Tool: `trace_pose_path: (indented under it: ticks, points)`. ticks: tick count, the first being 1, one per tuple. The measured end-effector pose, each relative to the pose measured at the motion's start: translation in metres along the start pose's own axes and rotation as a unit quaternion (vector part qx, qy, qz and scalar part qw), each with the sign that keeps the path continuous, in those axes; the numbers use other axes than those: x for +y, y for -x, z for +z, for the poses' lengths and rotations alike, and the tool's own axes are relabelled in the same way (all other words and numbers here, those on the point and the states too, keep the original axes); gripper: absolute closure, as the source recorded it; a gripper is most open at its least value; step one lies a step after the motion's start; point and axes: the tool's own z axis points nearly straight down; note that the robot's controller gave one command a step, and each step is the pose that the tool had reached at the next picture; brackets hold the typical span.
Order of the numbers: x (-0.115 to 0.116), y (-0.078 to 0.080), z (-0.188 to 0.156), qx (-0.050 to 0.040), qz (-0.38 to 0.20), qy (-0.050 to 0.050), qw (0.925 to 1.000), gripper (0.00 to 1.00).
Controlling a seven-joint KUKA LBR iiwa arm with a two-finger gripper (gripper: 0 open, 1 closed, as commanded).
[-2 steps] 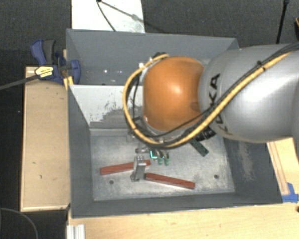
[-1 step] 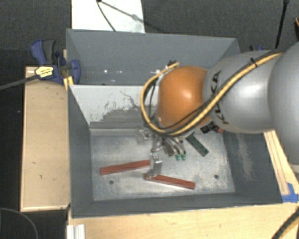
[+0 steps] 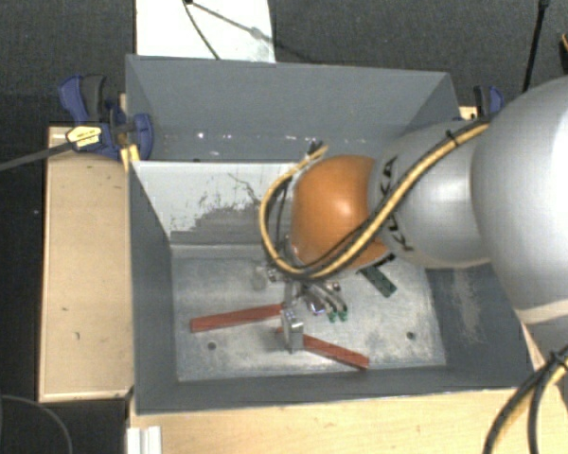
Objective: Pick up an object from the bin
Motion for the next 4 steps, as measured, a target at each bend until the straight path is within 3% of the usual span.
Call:
trace_pose_path:
  ticks: [1, 2, 3, 4]
  points:
    - [0.0, 0.002, -0.004, -0.0028, 0.004, 0.0, 1.0, 1.0]
    - [0.0, 0.002, -0.003, -0.002, 0.005, 0.0, 1.0, 0.0]
    - [0.0, 0.001, -0.003, -0.0014, 0.008, 0.0, 1.0, 1.0]
    - [0.005, 0.013, -0.185, -0.0074, -0.011, -0.001, 0.9999, 1.0]
